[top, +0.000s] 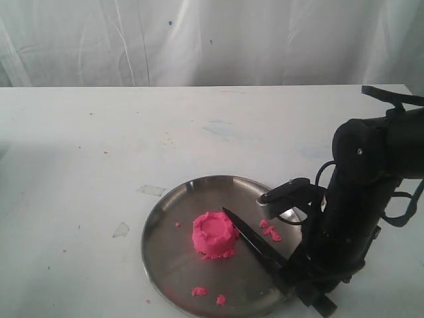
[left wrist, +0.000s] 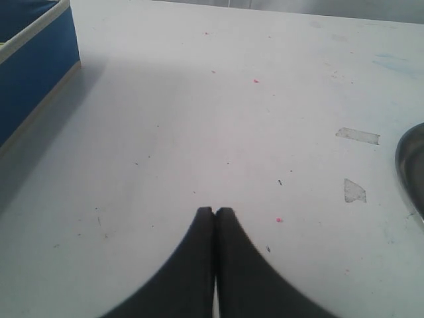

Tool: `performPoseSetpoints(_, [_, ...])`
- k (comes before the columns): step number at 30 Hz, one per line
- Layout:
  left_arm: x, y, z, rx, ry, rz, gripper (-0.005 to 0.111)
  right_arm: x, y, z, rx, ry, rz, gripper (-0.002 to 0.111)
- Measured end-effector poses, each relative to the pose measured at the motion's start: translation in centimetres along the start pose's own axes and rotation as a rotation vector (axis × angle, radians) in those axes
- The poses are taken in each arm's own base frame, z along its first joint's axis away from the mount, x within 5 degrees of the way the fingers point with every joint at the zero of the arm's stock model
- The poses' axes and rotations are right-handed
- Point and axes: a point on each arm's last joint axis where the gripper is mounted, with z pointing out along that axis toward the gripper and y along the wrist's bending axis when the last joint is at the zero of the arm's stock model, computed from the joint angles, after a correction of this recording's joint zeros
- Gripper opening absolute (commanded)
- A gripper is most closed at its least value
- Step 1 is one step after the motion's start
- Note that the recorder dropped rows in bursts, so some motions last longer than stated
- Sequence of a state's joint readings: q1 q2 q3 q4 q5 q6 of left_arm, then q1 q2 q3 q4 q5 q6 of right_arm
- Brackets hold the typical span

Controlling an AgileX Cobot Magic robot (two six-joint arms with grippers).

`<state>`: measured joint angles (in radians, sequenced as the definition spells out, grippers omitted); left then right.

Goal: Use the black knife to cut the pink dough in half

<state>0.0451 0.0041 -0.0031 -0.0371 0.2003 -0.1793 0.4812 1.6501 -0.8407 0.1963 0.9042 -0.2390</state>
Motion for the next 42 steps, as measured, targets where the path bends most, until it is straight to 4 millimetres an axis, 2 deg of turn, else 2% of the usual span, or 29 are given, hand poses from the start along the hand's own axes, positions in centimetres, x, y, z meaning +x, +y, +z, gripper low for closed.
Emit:
performPoseSetpoints(3, [0.0, 0.0, 0.0, 0.0, 0.0, 0.0, 0.0, 0.0, -0.1, -0.2, 0.01, -0.007, -0.024, 0.04])
performPoseSetpoints(5, [0.0, 0.0, 0.0, 0.0, 0.0, 0.0, 0.0, -0.2, -0.1, -1.9, 0.054, -0.061, -0.061, 0.04])
performPoseSetpoints(8, [0.0, 0.0, 0.0, 0.0, 0.0, 0.0, 0.0, 0.7, -1.1, -7.1, 0.282, -0.281, -0.043, 0.04])
performPoseSetpoints(9, [0.0, 0.0, 0.0, 0.0, 0.0, 0.0, 0.0, 1.6, -1.8, -9.2, 0.414, -0.358, 0.006, 0.04])
performPoseSetpoints(11, [0.0, 0.0, 0.0, 0.0, 0.0, 0.0, 0.0, 2.9, -3.3, -11.3, 0.56, -0.409, 0.11, 0.04])
performPoseSetpoints(12, [0.0, 0.0, 0.0, 0.0, 0.0, 0.0, 0.0, 3.3, -4.1, -11.5, 0.582, -0.399, 0.158, 0.039])
performPoseSetpoints(14, [0.0, 0.0, 0.0, 0.0, 0.0, 0.0, 0.0, 3.9, -5.6, -10.9, 0.527, -0.332, 0.231, 0.038])
performPoseSetpoints(16, [0.0, 0.0, 0.0, 0.0, 0.0, 0.0, 0.0, 4.0, -6.2, -9.5, 0.352, -0.255, 0.259, 0.038])
performPoseSetpoints(20, [0.0, 0.0, 0.0, 0.0, 0.0, 0.0, 0.0, 3.2, -5.0, -6.7, -0.119, -0.136, 0.141, 0.038])
performPoseSetpoints(22, [0.0, 0.0, 0.0, 0.0, 0.0, 0.0, 0.0, 2.5, -4.4, -6.2, -0.24, -0.157, 0.058, 0.038])
performPoseSetpoints(25, [0.0, 0.0, 0.0, 0.0, 0.0, 0.0, 0.0, 1.8, -4.4, -6.1, -0.27, -0.222, -0.013, 0.038])
performPoseSetpoints(30, [0.0, 0.0, 0.0, 0.0, 0.0, 0.0, 0.0, 1.0, -5.2, -6.1, -0.194, -0.322, -0.017, 0.038])
performPoseSetpoints(32, [0.0, 0.0, 0.0, 0.0, 0.0, 0.0, 0.0, 0.8, -5.3, -6.2, -0.179, -0.343, -0.008, 0.042])
performPoseSetpoints(34, [0.0, 0.0, 0.0, 0.0, 0.0, 0.0, 0.0, 0.7, -5.3, -6.2, -0.181, -0.343, 0.015, 0.051])
performPoseSetpoints(37, [0.0, 0.0, 0.0, 0.0, 0.0, 0.0, 0.0, 0.9, -5.2, -5.8, -0.219, -0.298, 0.084, 0.06])
performPoseSetpoints(42, [0.0, 0.0, 0.0, 0.0, 0.0, 0.0, 0.0, 1.1, -4.8, -3.7, -0.378, -0.099, 0.167, 0.059])
